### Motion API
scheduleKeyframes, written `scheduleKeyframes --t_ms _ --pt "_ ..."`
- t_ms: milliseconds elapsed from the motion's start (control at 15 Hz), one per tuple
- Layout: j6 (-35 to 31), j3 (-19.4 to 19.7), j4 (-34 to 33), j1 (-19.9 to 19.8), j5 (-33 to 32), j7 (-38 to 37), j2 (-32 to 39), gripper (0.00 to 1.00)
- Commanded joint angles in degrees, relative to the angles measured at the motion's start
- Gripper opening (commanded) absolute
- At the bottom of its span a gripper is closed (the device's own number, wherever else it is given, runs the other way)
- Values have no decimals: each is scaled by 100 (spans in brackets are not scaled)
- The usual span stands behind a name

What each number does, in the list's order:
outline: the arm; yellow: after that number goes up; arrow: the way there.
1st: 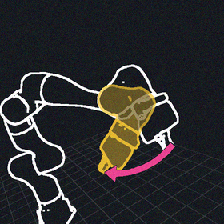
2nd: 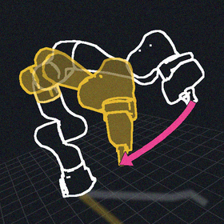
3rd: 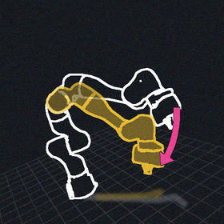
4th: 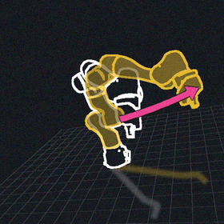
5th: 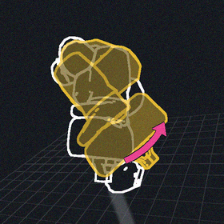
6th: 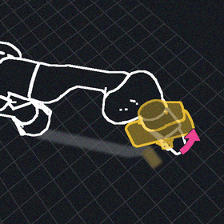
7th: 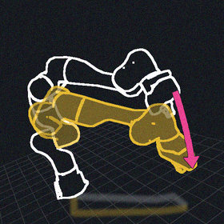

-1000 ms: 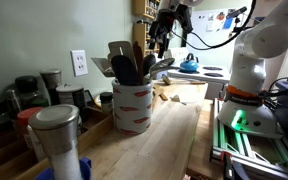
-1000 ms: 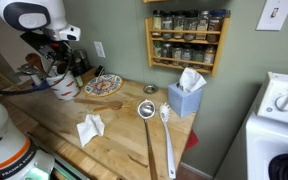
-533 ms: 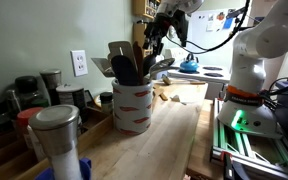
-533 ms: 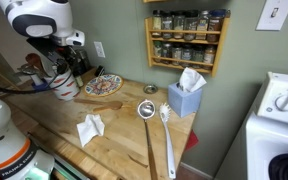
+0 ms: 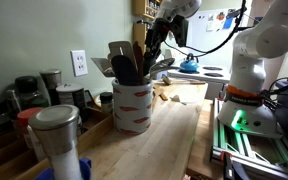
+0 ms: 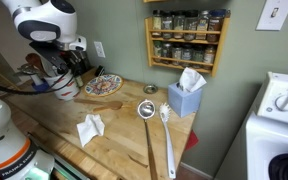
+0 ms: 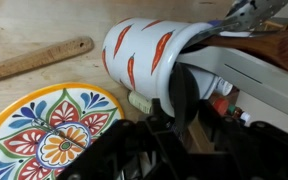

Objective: Put the black ladle on the floral plate

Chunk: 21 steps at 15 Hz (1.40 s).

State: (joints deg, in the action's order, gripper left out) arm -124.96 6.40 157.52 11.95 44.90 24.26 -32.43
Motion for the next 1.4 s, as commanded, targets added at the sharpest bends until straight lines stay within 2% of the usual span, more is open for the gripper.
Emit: scheduleKeyframes --t_ms 0,67,133,800,1133,1333 --pt "313 52 -21 -128 229 329 26 13" --pt "419 43 -26 -181 197 311 -39 5" --pt "556 37 -46 -234 171 287 -98 1" --pt "2136 -55 -1032 -788 -349 -193 -589 2" --pt "2933 -226 -1632 -918 -883 -640 -1184 2" --pt "3158 -408 -1867 -996 -1252 -995 -1683 2"
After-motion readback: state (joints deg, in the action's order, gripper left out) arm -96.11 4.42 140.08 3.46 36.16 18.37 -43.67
